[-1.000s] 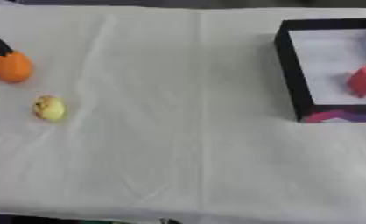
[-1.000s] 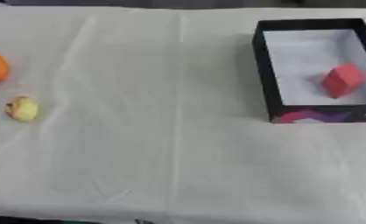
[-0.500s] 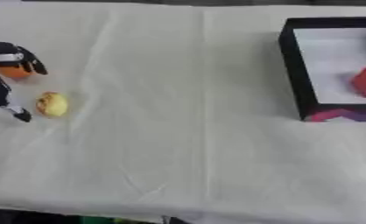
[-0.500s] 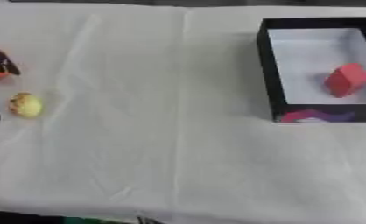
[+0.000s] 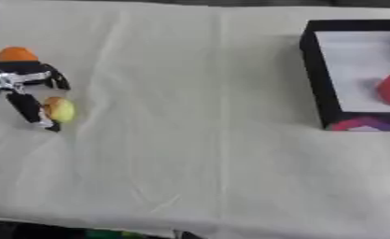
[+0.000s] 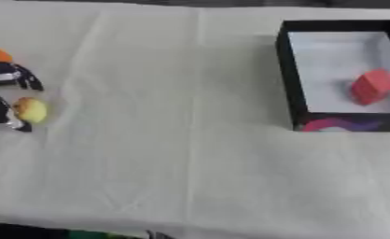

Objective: Pick up the objects with one hand, pass them to the other hand, and then place them into the box on the other side of the table.

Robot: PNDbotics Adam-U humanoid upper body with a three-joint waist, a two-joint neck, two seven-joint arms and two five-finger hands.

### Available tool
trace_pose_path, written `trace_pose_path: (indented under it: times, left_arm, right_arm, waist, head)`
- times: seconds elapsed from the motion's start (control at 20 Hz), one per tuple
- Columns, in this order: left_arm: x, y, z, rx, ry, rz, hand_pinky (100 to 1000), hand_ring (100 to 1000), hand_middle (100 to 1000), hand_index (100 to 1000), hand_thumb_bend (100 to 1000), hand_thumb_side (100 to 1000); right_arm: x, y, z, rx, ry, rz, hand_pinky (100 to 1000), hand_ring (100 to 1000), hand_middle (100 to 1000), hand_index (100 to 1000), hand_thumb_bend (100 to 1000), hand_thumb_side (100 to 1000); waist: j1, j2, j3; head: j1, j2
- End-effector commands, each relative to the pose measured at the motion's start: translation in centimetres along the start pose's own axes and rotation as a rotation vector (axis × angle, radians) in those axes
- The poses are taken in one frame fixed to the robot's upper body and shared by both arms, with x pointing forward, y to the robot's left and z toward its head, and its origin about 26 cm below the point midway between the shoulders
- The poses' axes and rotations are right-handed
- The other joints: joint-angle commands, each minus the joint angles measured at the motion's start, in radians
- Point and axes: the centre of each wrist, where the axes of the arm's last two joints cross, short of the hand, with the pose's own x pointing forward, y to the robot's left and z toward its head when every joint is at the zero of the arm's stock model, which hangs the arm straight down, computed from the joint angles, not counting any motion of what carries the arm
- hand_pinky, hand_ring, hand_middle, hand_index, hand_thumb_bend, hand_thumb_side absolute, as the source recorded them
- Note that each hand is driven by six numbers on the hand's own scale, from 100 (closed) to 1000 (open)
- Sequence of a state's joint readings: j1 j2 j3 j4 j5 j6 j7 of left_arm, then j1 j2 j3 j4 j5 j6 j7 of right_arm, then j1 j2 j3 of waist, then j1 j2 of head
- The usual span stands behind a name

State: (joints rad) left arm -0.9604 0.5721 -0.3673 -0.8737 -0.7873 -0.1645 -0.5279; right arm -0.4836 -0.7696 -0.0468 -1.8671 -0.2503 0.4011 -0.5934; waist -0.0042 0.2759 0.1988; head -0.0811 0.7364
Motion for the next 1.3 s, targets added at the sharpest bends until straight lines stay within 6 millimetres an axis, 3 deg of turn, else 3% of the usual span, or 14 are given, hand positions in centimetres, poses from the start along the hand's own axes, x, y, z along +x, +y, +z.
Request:
trace_pose_path:
  times: [0.05,0.25,0.4,0.75,0.8,0.95,1.1,1.3]
  left_arm:
    - [-0.1,1.5,0.2,0.059,0.004,0.037,838,766,731,787,356,249]
    - [0.0,1.5,0.0,0.024,-0.022,0.088,831,738,684,723,214,174]
    - [0.1,2.2,0.6,-0.021,-0.049,0.08,830,733,681,718,222,167]
    - [0.8,6.4,4.2,0.057,-0.039,0.013,767,683,653,694,214,100]
    - [1.3,7.2,4.8,0.108,-0.042,0.009,700,606,595,661,180,100]
    - [3.2,8.7,6.2,0.272,-0.063,0.023,613,472,451,584,130,100]
    - [5.5,8.7,6.8,0.415,-0.097,0.035,574,425,399,526,150,100]
    - [8.1,7.3,6.2,0.543,-0.133,0.083,540,399,383,498,142,100]
  right_arm:
    - [0.6,-0.3,-0.3,0.001,-0.018,0.004,874,785,746,925,100,305]
    - [0.4,-0.2,-0.2,0.009,-0.008,0.004,877,785,746,925,105,303]
    - [0.3,-0.2,-0.2,0.009,-0.004,0.007,878,785,746,925,108,303]
    - [0.7,-0.1,-0.2,0.018,-0.015,0.01,878,785,746,925,109,300]
    - [0.9,0.0,-0.2,0.025,-0.022,0.008,878,785,746,925,108,299]
    - [1.6,0.3,0.0,0.051,-0.043,-0.006,879,785,746,925,103,297]
    - [2.3,0.8,0.1,0.078,-0.062,-0.022,880,785,746,925,101,295]
    - [3.6,1.9,0.6,0.15,-0.094,-0.054,880,785,746,923,101,293]
  waist:
    - [0.001,-0.017,-0.002]
    - [0.001,-0.016,-0.004]
    - [0.003,-0.016,-0.004]
    - [0.009,-0.022,-0.002]
    - [0.009,-0.023,0.0]
    - [0.007,-0.025,0.004]
    - [0.004,-0.026,0.007]
    - [-0.003,-0.026,0.01]
  head:
    - [0.004,-0.003]
    - [0.003,-0.001]
    - [0.003,0.001]
    - [-0.004,0.002]
    - [-0.008,0.001]
    - [-0.015,-0.004]
    - [-0.021,-0.006]
    - [-0.024,-0.006]
